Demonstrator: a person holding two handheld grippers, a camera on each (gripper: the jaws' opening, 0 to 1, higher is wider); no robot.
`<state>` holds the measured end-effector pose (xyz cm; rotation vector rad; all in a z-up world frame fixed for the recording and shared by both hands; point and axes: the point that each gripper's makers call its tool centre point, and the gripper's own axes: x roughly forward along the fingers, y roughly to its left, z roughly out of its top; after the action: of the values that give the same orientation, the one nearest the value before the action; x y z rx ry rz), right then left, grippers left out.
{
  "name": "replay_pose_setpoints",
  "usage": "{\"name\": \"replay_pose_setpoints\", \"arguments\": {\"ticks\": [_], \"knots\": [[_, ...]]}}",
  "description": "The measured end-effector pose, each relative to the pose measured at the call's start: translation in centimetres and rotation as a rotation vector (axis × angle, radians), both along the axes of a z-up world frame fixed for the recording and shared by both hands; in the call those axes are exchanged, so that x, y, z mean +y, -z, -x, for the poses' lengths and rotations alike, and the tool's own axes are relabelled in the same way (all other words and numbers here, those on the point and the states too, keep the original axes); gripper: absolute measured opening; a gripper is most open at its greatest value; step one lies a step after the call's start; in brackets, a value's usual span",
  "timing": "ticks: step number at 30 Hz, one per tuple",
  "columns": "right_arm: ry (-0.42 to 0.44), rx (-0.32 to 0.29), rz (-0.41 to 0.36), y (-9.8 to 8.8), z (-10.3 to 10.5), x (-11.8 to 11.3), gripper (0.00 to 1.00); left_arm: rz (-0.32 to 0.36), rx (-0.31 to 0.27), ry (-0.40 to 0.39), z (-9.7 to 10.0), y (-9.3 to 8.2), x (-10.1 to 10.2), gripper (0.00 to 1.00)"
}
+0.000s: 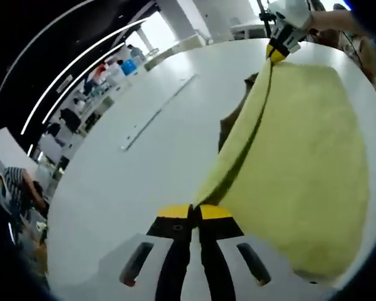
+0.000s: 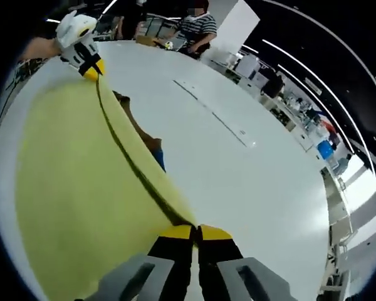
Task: Fold the garment on the visible template until the final outline fits inside the template.
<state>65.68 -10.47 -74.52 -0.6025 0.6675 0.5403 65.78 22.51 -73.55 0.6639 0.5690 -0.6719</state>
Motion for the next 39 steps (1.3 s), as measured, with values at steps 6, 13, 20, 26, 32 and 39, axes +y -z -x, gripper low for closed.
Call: {"name": "replay_pose_setpoints", "arguments": {"ticks": [6, 13, 20, 26, 32, 39], "knots": [[0.180, 0.023, -0.195, -0.6, -0.9, -0.3, 0.00, 0.139, 0.018, -0.159, -1.1, -0.8, 0.8, 0.06], [0.314, 0.069, -0.360, -1.3, -0.5, -0.6, 0.18, 0.331, 0.014, -0.322, -1.4, -2.5, 1.6, 0.26], [0.292, 0.110, -0.447, -2.8, 1.6, 0.7, 0.48, 0.400, 0.027, -0.284, 0.7, -4.2, 1.3, 0.41], [0.243, 0.141, -0.503, -4.4, 4.2, 1.6, 0.61, 0.437, 0.030, -0.213, 3.5, -5.5, 0.8, 0.53], [0.208, 0.157, -0.514, -5.6, 6.9, 1.7, 0.64, 0.466, 0.042, -0.157, 6.5, -6.5, 0.5, 0.58], [0.173, 0.181, -0.502, -5.7, 10.6, 1.5, 0.65, 0.451, 0.088, -0.121, 10.2, -5.8, 0.5, 0.57]]}}
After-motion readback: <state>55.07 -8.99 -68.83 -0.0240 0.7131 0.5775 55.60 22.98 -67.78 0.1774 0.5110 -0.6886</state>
